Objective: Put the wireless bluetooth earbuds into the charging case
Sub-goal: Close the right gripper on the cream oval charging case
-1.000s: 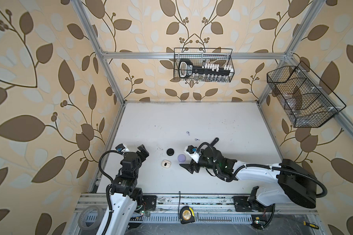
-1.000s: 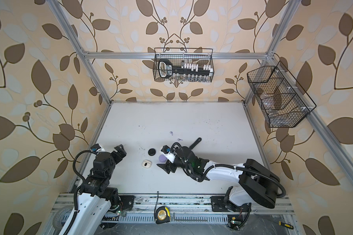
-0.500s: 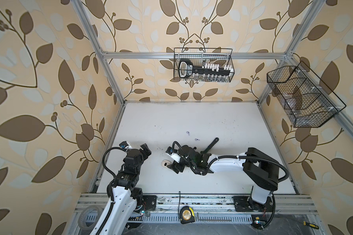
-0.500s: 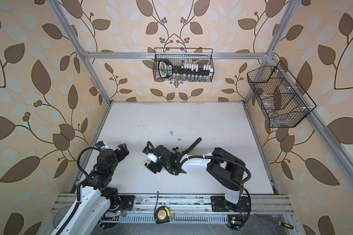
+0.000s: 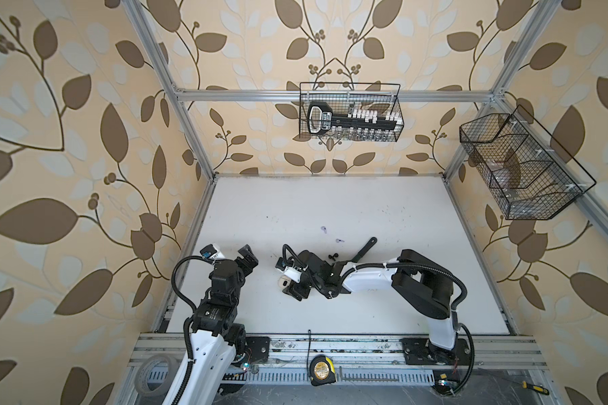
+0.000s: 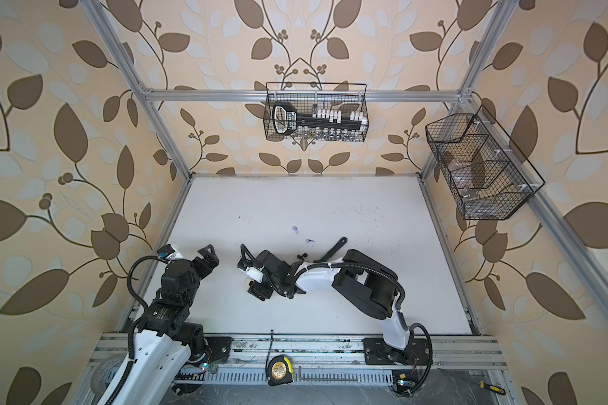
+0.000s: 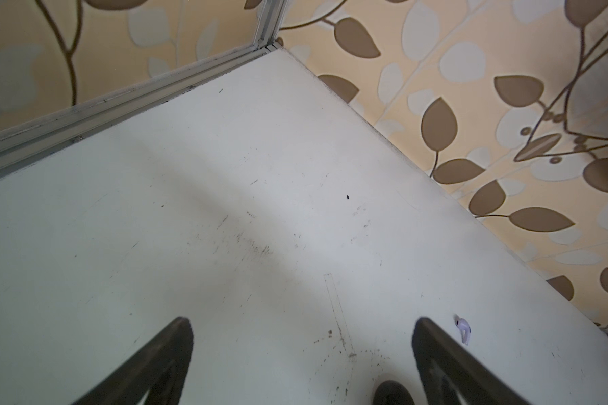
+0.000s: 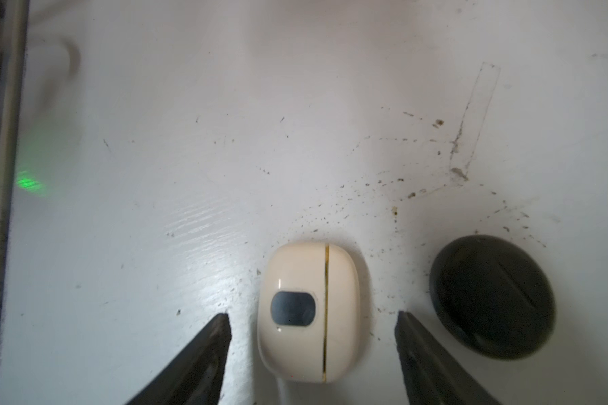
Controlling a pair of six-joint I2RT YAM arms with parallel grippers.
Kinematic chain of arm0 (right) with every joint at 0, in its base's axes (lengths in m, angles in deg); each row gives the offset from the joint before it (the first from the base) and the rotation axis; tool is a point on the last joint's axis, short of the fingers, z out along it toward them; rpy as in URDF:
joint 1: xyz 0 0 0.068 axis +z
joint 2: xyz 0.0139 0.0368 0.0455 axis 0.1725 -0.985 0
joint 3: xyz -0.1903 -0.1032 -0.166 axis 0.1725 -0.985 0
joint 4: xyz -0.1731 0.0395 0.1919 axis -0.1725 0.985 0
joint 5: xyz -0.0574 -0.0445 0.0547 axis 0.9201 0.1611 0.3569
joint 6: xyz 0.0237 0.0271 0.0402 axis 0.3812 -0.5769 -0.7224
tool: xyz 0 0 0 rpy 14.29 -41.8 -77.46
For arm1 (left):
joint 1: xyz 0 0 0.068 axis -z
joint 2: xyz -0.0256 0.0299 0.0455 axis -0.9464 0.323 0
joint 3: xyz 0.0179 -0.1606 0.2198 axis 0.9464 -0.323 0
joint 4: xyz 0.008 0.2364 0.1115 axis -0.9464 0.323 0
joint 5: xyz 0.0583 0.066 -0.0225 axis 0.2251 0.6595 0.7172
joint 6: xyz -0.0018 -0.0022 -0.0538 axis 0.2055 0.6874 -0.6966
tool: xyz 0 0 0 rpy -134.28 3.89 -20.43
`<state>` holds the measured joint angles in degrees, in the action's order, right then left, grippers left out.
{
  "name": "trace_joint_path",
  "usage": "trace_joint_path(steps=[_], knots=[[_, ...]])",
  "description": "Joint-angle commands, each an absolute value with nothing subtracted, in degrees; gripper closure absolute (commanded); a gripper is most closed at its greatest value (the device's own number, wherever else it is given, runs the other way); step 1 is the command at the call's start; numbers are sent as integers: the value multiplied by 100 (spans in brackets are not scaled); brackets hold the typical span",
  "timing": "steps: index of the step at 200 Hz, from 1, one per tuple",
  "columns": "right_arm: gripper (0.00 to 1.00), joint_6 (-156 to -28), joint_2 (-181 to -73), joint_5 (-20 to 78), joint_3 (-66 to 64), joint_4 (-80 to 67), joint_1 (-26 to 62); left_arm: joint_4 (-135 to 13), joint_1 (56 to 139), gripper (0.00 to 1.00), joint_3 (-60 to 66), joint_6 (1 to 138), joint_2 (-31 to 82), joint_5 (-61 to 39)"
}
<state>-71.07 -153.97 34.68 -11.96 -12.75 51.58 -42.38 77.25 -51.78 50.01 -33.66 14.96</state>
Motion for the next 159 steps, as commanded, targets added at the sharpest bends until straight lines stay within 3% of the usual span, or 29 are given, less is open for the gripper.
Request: trace_joint_path(steps=[1,159], knots=[[29,-7012,-15636,3322,-1007,-1150,5241,-4130,7775,1,-5107,4943,-3534,1644],[62,-6861,-15854,3176,-1179,-1527,5291,-3963,7775,1,-5174,4910,-4189,1601]])
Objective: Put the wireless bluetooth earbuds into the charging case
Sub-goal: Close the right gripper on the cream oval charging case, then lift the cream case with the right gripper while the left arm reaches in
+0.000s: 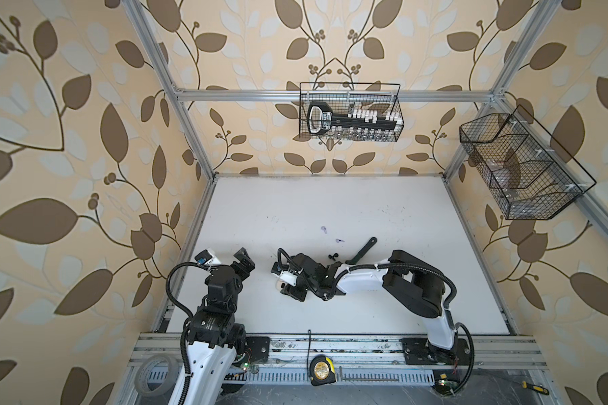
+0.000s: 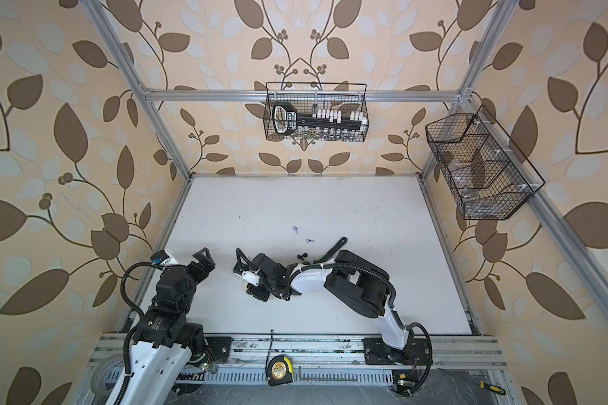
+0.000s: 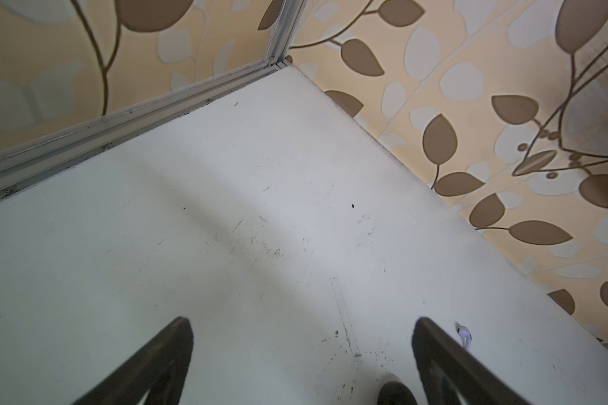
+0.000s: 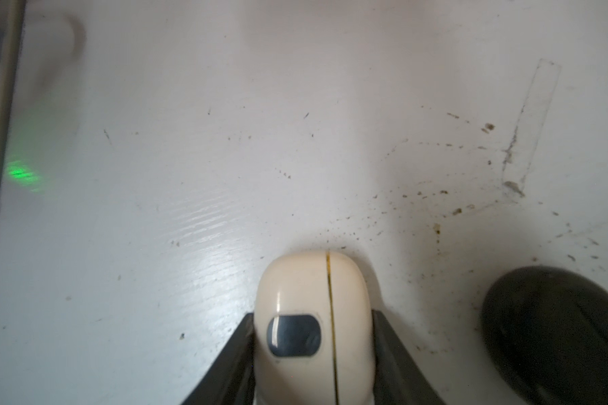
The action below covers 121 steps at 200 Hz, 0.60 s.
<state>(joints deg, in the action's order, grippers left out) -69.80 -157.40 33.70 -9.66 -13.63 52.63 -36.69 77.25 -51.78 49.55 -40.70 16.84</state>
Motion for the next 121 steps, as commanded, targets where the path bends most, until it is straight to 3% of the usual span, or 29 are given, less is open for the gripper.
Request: trace_joint_path(steps=[1,51,121], knots=[[62,-6858,-15847,3169,-1189,-1550,5295,-3970,7779,1,-5171,4906,-4192,1592],[69,-6744,-14725,3375,-1677,-1843,5090,-4233,7853,1,-4632,4678,-4354,1301],[72,-5537,-12457,3860,-3542,-3905,4759,-5086,7855,5,-4010,5723,-3781,-1266]])
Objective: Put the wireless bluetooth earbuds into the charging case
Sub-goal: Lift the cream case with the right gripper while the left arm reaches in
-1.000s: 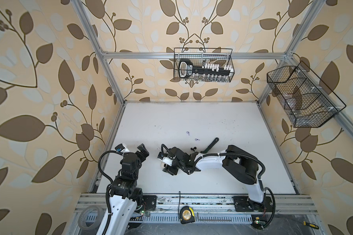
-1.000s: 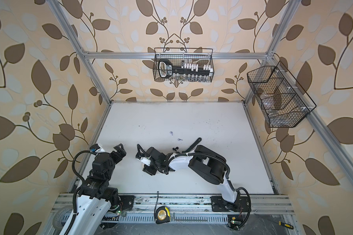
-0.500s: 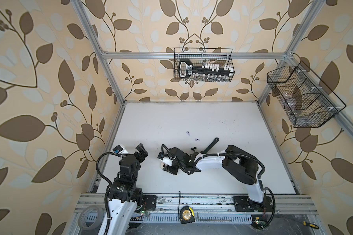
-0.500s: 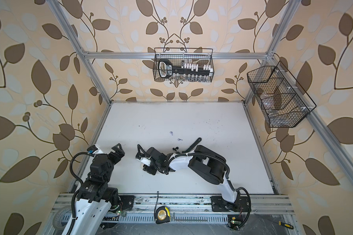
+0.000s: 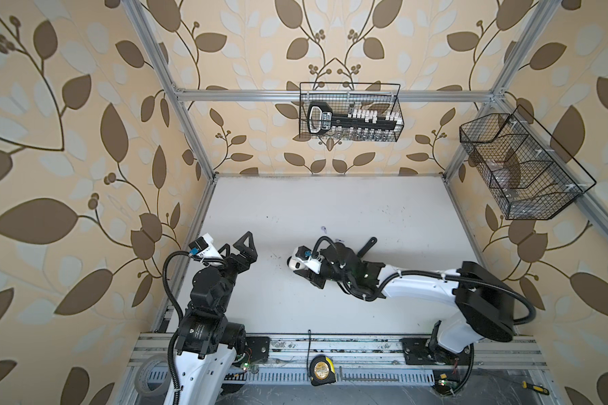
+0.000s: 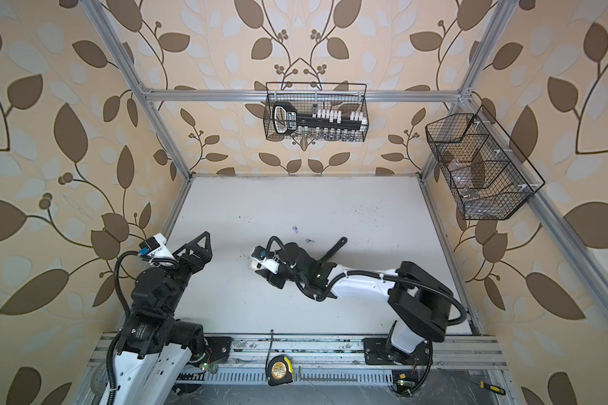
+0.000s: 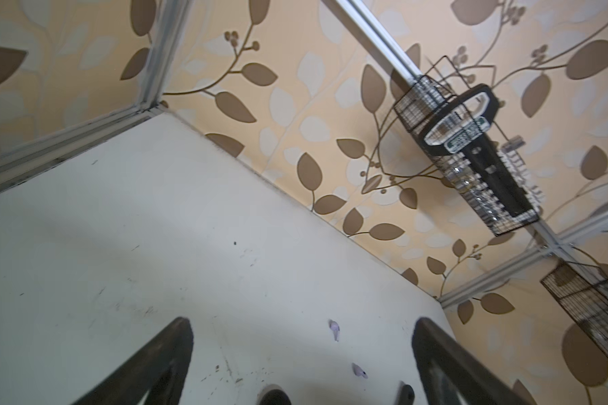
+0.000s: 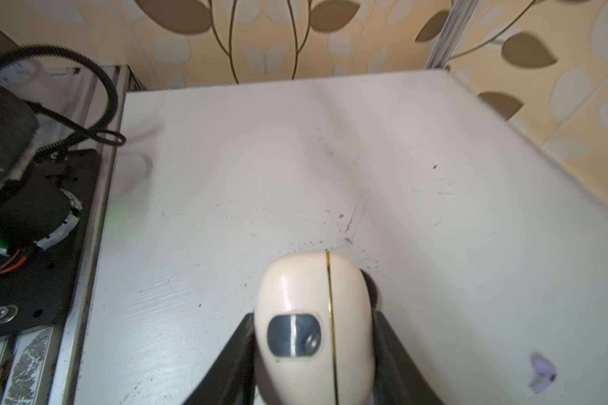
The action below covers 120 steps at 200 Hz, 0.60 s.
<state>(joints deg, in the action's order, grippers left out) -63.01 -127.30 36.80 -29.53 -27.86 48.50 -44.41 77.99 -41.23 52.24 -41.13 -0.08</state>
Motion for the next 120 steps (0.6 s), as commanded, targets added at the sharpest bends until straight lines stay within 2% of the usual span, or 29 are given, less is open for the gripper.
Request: trace_joint_path(steps=[1,35,50,69,120], knots=[[72,-5511,-12453,3866,-3553,-3934,4753,-5102,7855,5,-4022,5734,-3763,-1314],[79,-4726,-12556,4076,-3637,-4499,4567,-6887,7862,6,-4462,6110,-2936,-2848],[80,-4443,-12640,4290,-3646,-4734,4561,-7392,7863,14,-4482,6155,-2419,-3260],[81,-4258,-12610,4488,-3762,-5096,4556,-8093,7876,18,-4477,6002,-1766,-3813],[85,-3860,-12040,5334,-4109,-5229,4889,-7734,7994,19,-3840,5482,-1220,-4278]])
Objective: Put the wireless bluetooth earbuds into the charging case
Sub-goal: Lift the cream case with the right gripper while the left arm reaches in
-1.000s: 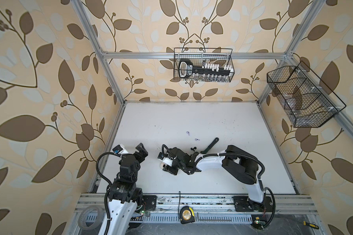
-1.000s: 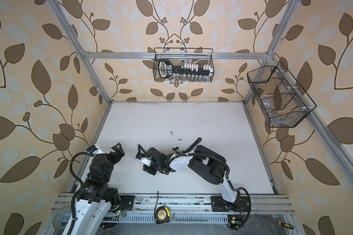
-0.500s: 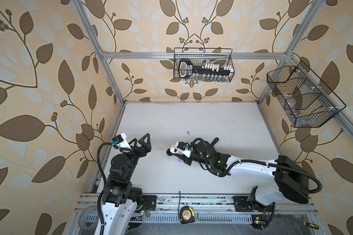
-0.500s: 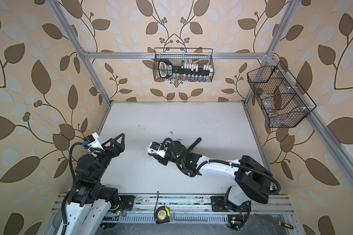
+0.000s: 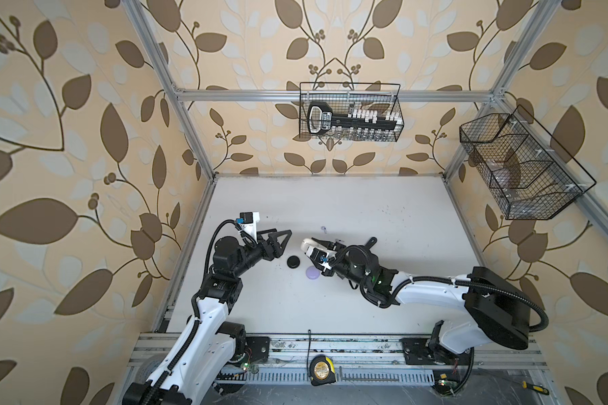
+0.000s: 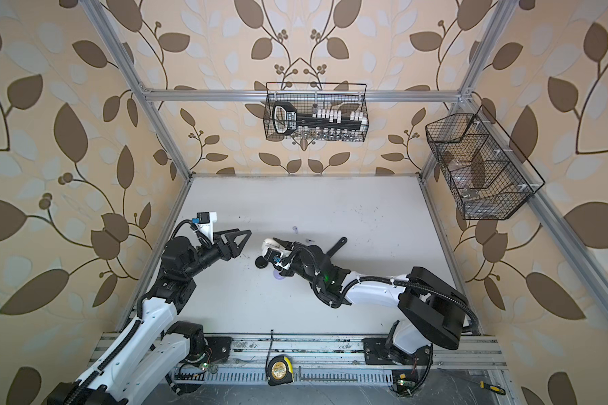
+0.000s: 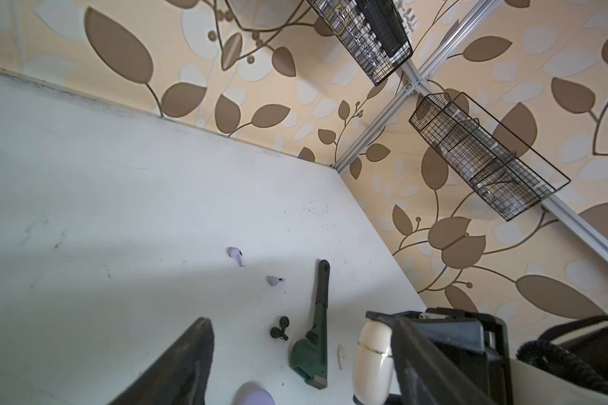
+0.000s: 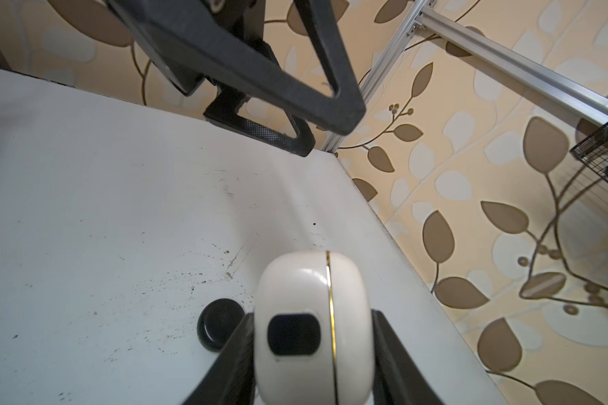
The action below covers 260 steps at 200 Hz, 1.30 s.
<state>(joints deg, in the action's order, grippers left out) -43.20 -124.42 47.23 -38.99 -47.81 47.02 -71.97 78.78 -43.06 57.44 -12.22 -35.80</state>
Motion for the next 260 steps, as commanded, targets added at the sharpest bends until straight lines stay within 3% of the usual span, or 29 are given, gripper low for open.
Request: trace_joint_path(steps=[1,27,66,125,220,260], knots=[[85,-3860,-12024,5346,-4117,-5229,4892,-7745,8003,19,-3836,5477,-1217,-4296],[85,-3850,-11634,5433,-4315,-5163,4957,-7734,8244,32,-3879,5463,-1316,-4467],[86,-3980,-11343,5440,-4425,-5103,5034,-7573,8652,27,-3964,5543,-1439,-4642],[86,-3894,-11307,5258,-4368,-5077,5186,-7376,9012,40,-3938,5784,-1487,-4803],[86,-3835,-11376,4882,-4000,-4982,5198,-7435,9207,50,-4013,5908,-1549,-5049],[86,-3797,-11295,4811,-3898,-4899,5197,-7414,9252,47,-4030,5978,-1533,-4983]])
